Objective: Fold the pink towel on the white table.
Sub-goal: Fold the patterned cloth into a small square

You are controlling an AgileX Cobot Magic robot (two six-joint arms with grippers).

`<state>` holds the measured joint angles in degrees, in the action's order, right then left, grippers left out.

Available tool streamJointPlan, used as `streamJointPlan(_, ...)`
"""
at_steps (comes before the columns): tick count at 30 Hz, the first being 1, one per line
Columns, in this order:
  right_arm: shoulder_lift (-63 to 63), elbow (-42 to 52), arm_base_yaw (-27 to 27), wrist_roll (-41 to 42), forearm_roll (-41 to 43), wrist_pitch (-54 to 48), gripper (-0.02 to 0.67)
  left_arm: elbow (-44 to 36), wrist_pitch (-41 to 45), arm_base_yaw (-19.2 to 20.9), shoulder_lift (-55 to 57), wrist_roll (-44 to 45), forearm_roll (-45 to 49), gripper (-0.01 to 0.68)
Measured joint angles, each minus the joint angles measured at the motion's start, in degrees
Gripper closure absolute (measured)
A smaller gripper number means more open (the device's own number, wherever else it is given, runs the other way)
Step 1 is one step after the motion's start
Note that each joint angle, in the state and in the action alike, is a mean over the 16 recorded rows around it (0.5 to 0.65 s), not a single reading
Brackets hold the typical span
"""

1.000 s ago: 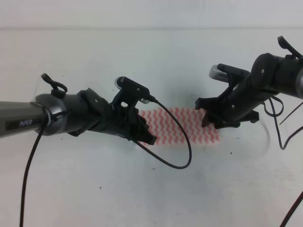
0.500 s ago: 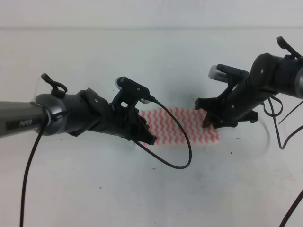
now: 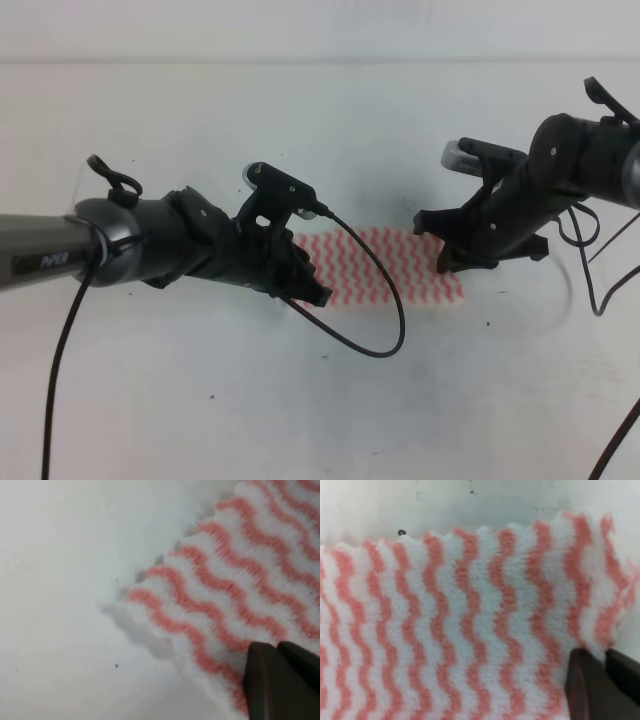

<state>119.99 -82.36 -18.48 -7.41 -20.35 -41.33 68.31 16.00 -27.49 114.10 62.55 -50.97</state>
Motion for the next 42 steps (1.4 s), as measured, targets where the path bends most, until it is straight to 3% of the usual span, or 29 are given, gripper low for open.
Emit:
streamJointPlan(21,-3.54,-6.55,-1.78,6.55,-9.34,-2.35,0.661,-0.05,0.31,0.0,-0.09,0.03,-0.1,0.677)
streamJointPlan(42,-3.54,-8.53,-4.02,7.41,-9.73,-0.47,0.663,-0.1,1.08,0.5,-4.81,2.28,0.36,0.676)
